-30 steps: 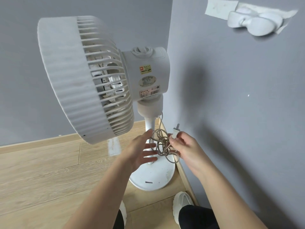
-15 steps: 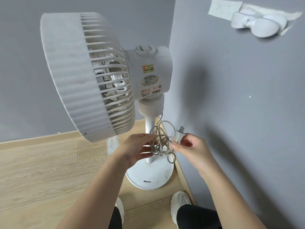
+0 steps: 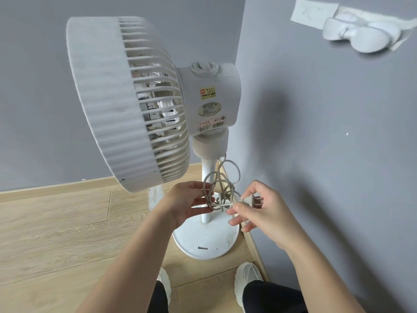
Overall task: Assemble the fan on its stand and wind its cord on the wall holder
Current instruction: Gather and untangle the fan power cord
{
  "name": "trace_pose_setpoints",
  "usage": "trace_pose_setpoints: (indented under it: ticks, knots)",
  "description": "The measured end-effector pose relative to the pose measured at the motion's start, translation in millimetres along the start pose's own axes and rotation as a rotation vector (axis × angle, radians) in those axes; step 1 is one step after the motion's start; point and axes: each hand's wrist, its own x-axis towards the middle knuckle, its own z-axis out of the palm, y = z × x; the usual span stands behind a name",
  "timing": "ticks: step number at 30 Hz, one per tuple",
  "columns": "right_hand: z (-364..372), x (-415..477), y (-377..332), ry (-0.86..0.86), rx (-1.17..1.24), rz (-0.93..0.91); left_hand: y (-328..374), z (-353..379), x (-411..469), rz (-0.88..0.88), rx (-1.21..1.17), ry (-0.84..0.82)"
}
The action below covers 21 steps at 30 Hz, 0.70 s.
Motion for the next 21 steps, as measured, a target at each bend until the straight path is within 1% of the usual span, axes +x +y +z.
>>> trace_pose_setpoints:
  ticks: [1, 4, 6, 10, 13, 16, 19, 21]
  knots:
    - [1.4, -1.6, 1.3, 0.008, -0.094, -0.021, -0.8, -1.0, 0.9, 0.004, -0.007, 0.006]
    - [5.1, -1.5, 7.7, 0.109, -0.39, -0.142, -2.7, -0.4, 2.3, -0.005, -0.032, -0.011]
    - [8.0, 0.8, 11.5, 0.138, -0.472, -0.196, -4.3, 2.4, 2.8, -0.016, -0.026, -0.032]
    - [14.3, 5.3, 16.6, 0.193, -0.574, -0.235, -6.8, 6.2, 4.2, -0.013, -0.028, -0.037]
    - [15.1, 6.3, 16.6, 0.212, -0.663, -0.231, -8.2, 6.1, 5.5, 0.005, -0.045, -0.002]
    - [13.7, 8.6, 18.4, 0.209, -0.633, -0.226, -8.4, 7.9, 5.2, 0.03, -0.06, 0.051]
    - [13.3, 10.2, 21.6, 0.228, -0.674, -0.321, -8.8, 12.0, 2.8, 0.063, -0.017, 0.079]
    - [14.9, 12.4, 22.6, 0.245, -0.661, -0.346, -10.0, 15.9, 1.1, 0.086, 0.042, 0.082]
